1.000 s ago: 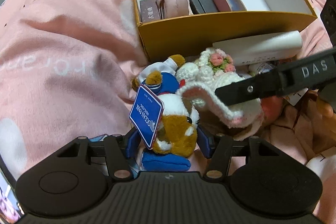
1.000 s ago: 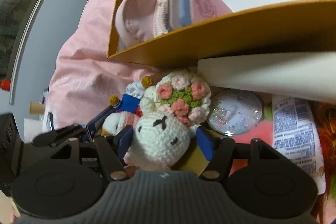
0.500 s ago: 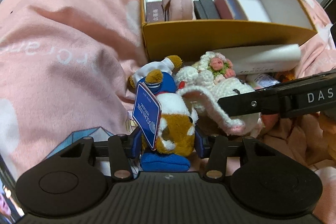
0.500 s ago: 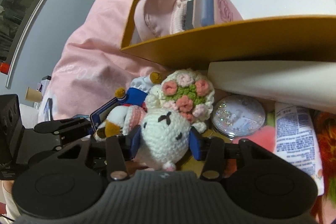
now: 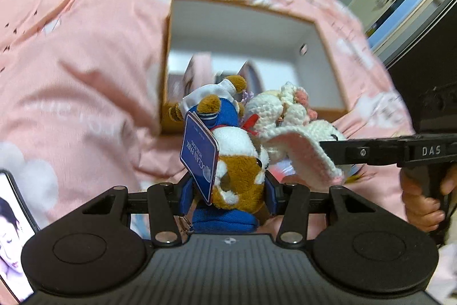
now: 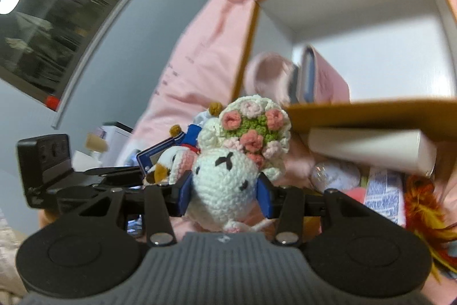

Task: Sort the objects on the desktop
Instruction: 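Lift the plush dog with the left tool while the right tool lifts the crochet bunny, then lower the plush dog and crochet bunny into the shoebox with both tools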

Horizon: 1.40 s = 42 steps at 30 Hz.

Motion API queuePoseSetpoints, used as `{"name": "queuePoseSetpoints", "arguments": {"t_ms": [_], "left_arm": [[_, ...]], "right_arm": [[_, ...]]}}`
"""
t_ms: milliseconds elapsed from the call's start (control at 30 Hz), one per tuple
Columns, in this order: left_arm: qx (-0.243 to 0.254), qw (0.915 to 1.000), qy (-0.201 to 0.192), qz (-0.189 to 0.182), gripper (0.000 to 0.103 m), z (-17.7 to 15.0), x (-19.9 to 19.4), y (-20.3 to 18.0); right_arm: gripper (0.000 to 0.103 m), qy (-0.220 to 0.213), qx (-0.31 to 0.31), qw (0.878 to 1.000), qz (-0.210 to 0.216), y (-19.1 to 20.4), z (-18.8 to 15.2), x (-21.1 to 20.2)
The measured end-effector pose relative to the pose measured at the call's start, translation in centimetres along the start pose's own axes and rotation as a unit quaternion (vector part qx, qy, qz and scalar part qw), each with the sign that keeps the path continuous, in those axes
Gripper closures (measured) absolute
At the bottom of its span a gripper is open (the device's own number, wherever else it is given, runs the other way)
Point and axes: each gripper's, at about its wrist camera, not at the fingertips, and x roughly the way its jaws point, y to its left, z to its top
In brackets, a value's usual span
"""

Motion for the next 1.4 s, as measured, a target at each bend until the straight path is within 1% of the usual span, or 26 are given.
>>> {"name": "queuePoseSetpoints", "arguments": {"t_ms": [67,167,233,300,433,567,600,667,733,900,1033,1133,1233,1400], "left_arm": [[0.002,0.9997,-0.020,-0.011,0.048,0.9,-0.9,-0.4],[0.012,0.9983,-0.054,-0.018,0.048,2.6,-1.7,-1.1],[0.026,0.9964,-0.079,-0.015,0.048,4.2,-2.1,-1.7],[0.040,0.9941,-0.100,-0.008,0.048,5.8,-1.7,-2.5],[0.054,0.9915,-0.118,-0.007,0.048,9.4,-0.4,-3.3],[0.074,0.9894,-0.125,0.004,0.048,11.9,1.3,-4.2],[0.076,0.9896,-0.122,0.010,0.048,12.8,2.3,-4.2],[0.068,0.9918,-0.108,0.009,0.048,13.8,3.9,-3.5],[0.054,0.9949,-0.085,0.009,0.048,14.9,5.9,-2.4],[0.060,0.9965,-0.046,0.034,0.048,16.3,10.5,-1.0],[0.052,0.9972,-0.011,0.053,0.048,16.3,12.7,-0.1],[0.062,0.9956,0.000,0.071,0.048,16.4,14.0,0.3],[0.061,0.9946,0.008,0.083,0.048,16.6,15.1,0.7],[0.085,0.9899,0.013,0.113,0.048,16.2,16.8,0.6]], "right_arm": [[0.054,-0.016,-0.006,1.000,0.010,0.7,0.4,-1.1],[0.054,-0.047,-0.026,0.998,0.016,1.7,1.4,-2.7],[0.054,-0.069,-0.039,0.997,0.016,2.3,2.3,-3.4],[0.054,-0.093,-0.057,0.994,0.010,2.9,3.5,-4.1],[0.054,-0.132,-0.082,0.988,-0.009,3.2,6.0,-4.6],[0.054,-0.151,-0.095,0.984,-0.027,2.7,8.9,-3.7],[0.054,-0.155,-0.100,0.982,-0.033,2.4,9.7,-3.2],[0.054,-0.159,-0.107,0.980,-0.046,1.8,11.0,-2.5],[0.054,-0.152,-0.104,0.981,-0.058,0.6,12.3,-1.7],[0.054,-0.120,-0.070,0.987,-0.077,-3.0,14.3,1.5],[0.054,-0.091,-0.049,0.991,-0.086,-4.9,15.3,4.0],[0.054,-0.073,-0.038,0.993,-0.086,-6.1,15.6,5.2],[0.054,-0.062,-0.041,0.993,-0.089,-6.9,16.0,6.3],[0.054,-0.047,-0.044,0.993,-0.099,-7.9,16.3,7.9]]}}
